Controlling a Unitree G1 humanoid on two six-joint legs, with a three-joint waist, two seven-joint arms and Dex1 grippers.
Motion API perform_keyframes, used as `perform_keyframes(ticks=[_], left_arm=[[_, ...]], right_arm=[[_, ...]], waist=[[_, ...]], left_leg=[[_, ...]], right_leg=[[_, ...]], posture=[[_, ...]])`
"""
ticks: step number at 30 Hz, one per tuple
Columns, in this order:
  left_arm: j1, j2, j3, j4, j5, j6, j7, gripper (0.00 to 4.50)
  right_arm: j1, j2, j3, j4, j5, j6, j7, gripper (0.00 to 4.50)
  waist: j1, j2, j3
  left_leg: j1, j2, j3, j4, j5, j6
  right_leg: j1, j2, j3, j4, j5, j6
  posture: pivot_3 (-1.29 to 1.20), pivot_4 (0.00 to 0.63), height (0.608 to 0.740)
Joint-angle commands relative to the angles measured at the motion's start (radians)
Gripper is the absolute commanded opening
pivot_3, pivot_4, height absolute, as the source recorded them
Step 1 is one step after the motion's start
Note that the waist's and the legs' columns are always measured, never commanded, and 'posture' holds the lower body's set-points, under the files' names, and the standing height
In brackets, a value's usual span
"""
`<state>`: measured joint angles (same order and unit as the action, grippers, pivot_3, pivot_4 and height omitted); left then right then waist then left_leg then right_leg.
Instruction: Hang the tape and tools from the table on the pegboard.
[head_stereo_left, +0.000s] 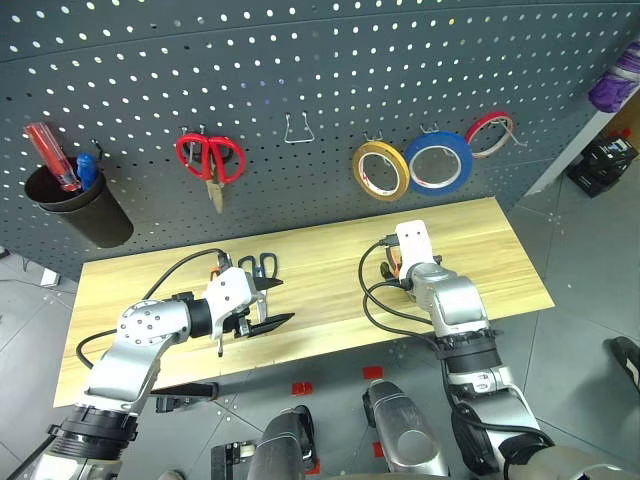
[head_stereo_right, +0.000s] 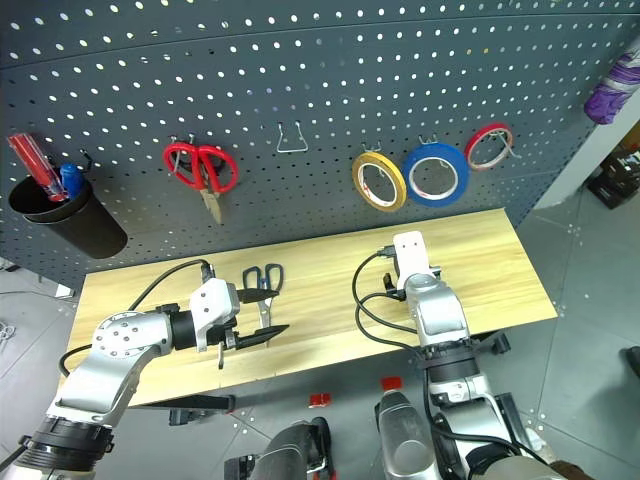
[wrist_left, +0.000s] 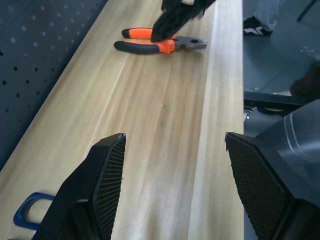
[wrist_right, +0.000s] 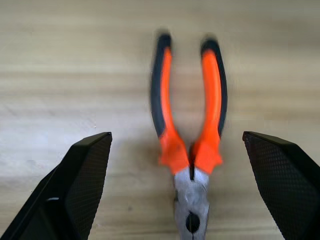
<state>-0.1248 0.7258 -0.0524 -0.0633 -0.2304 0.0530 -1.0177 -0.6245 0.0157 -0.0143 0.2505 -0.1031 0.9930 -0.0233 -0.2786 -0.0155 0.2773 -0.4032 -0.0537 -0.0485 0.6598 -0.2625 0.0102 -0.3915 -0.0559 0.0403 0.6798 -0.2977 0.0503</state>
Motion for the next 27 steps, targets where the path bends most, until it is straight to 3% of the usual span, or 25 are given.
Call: perform_keyframes(ticks=[1, 20, 25, 27], left_arm=[[0.017, 0.011, 0.014, -0.035, -0.001, -0.016, -0.007, 3.35], [0.014, 0.002, 0.013, -0.058, 0.008, 0.000, 0.020, 3.35], [0.023, -0.021, 0.031, -0.059, -0.008, 0.002, 0.051, 3.35], [0.036, -0.037, 0.052, -0.062, -0.034, 0.012, 0.069, 3.35]], right_arm=[[-0.054, 0.014, -0.033, 0.088, 0.026, -0.059, -0.023, 4.47], [-0.284, -0.012, -0.029, 0.724, 0.034, -0.423, -0.057, 4.47], [-0.300, -0.023, -0.005, 0.782, 0.020, -0.464, -0.045, 2.90], [-0.293, -0.023, 0.016, 0.740, 0.014, -0.469, -0.030, 2.89]], waist=[[-0.005, 0.000, 0.000], [-0.033, 0.000, 0.000], [-0.033, -0.001, -0.001], [-0.033, -0.001, -0.001]], left_leg=[[0.000, 0.000, 0.000, 0.000, 0.000, 0.000], [0.000, 0.000, 0.001, 0.000, 0.000, 0.000], [0.000, 0.000, 0.001, 0.000, 0.000, 0.000], [0.001, 0.000, 0.001, 0.001, 0.000, 0.000]], right_leg=[[0.000, 0.000, 0.000, 0.000, 0.000, 0.000], [0.000, 0.001, 0.000, 0.001, 0.000, 0.000], [0.001, 0.001, 0.000, 0.001, 0.000, 0.000], [0.001, 0.001, 0.000, 0.001, 0.000, 0.000]], posture=[[-0.38, 0.272, 0.740], [-0.35, 0.259, 0.740], [-0.35, 0.259, 0.740], [-0.35, 0.259, 0.740]])
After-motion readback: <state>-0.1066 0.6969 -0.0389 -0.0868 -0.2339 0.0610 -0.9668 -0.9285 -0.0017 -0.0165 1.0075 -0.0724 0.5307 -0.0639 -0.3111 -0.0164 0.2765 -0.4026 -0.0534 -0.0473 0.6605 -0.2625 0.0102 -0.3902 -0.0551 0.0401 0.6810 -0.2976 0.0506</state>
